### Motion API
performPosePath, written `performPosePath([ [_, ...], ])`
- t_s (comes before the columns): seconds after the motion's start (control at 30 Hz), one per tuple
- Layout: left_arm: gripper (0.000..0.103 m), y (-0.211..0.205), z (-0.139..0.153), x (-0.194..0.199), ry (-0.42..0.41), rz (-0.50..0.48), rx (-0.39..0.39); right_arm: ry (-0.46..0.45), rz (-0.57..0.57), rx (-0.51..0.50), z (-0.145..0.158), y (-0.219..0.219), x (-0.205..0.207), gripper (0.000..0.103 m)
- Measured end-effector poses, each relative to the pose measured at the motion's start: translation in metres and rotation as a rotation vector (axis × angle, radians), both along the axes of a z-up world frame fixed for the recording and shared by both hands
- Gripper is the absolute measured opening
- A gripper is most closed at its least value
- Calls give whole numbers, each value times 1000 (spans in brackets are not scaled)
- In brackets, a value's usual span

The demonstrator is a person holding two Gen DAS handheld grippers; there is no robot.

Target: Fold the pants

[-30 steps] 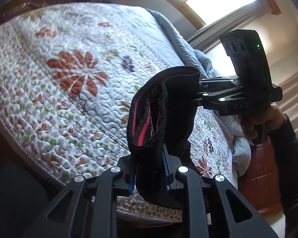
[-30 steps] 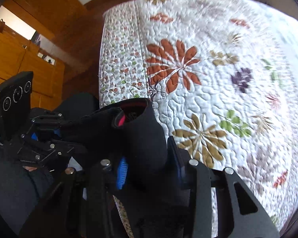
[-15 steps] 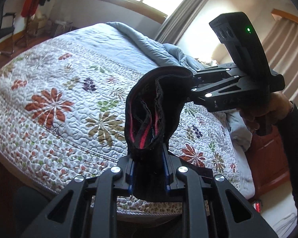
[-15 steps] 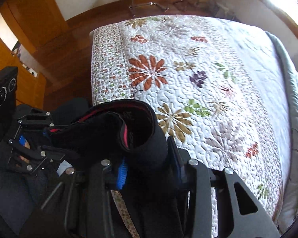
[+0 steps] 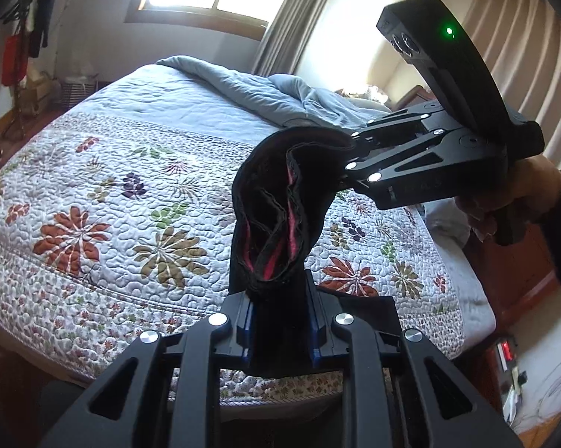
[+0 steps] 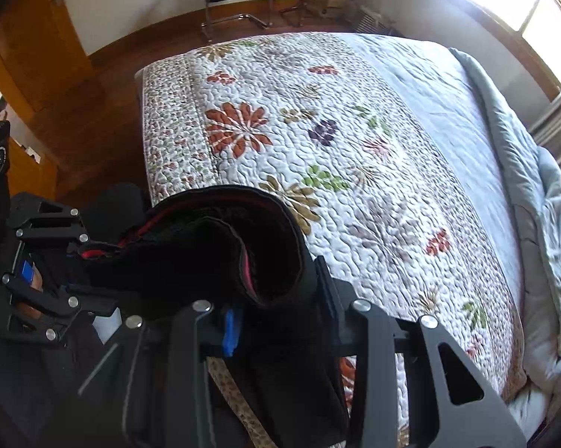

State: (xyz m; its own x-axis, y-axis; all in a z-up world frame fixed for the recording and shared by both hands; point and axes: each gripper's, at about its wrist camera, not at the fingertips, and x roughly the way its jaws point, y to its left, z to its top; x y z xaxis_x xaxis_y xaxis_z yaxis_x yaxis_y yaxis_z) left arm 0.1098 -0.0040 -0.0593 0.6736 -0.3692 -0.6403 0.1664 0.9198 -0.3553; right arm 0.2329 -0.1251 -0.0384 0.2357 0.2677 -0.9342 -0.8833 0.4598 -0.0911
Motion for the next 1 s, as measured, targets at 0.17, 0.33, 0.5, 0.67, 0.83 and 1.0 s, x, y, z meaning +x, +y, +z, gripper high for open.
performPosePath([
  [0.17,21,-17,7,-3,-15,-33,18,-26,-32,-16,4,-15,-6,34],
  [0.33,21,-30,9,-4,-18,-62,37,-50,-53,-32,6,-27,-14,34],
  [0.5,21,-38,10,-3,-20,-84,49,-60,-74,-37,7,-39,-15,34],
  [0.67,21,-51,11,-2,-22,-106,60,-75,-85,-45,7,-49,-16,34],
  [0.83,21,-64,12,0,-26,-128,70,-89,-96,-47,7,-62,-17,34],
  [1.0,22,-81,12,-1,-34,-156,82,-101,-103,-41,6,-78,-19,34],
])
